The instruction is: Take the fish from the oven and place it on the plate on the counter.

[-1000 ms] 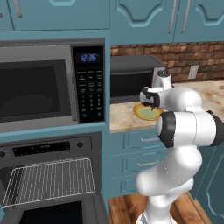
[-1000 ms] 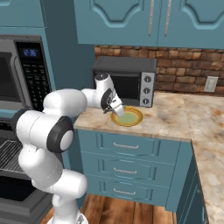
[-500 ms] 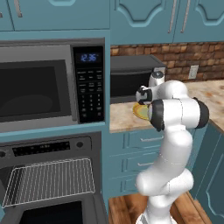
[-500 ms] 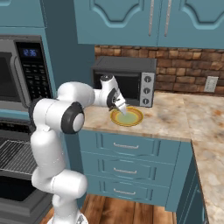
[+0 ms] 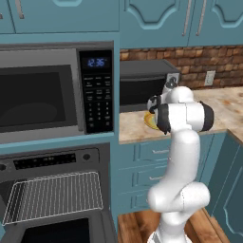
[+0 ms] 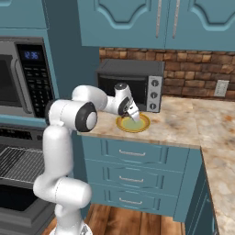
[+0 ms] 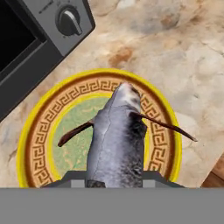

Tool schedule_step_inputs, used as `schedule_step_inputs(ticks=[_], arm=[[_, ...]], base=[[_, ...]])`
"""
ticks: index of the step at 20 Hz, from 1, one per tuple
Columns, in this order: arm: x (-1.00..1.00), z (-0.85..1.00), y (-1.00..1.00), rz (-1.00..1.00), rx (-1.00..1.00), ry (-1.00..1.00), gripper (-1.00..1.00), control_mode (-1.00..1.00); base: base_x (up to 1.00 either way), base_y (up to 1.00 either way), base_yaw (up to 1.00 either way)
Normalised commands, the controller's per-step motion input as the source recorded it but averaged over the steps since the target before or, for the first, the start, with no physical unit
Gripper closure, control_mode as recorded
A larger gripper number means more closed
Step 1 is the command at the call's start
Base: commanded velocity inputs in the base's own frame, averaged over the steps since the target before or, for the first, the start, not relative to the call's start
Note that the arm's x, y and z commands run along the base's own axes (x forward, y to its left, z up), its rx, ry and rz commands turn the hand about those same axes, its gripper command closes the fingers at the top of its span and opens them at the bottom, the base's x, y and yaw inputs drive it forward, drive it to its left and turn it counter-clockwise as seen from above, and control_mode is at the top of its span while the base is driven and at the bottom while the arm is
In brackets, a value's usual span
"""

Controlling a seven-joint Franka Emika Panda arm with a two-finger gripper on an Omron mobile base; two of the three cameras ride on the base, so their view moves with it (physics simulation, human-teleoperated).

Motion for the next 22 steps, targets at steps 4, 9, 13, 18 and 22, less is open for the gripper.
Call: schedule_step_inputs(ticks=[4,9,13,18,22], arm=[[0.82,-0.22,-0.03,-0.03,0.00,0.00,-1.00,-1.00],[0.57,-0.26,0.00,-0.01,0.00,0.00,-1.00,-1.00],[0.05,0.09,0.00,0.00,0.00,-0.01,-1.00,-1.00],[-0.64,0.37,0.07,-0.04,0.00,-0.08,-1.00,-1.00],[-1.00,-0.26,0.48,0.00,-0.01,-0.10,-1.00,-1.00]], base=[[0.00,0.00,0.00],[0.00,0.00,0.00],[0.00,0.00,0.00],[0.00,0.00,0.00],[0.00,0.00,0.00]])
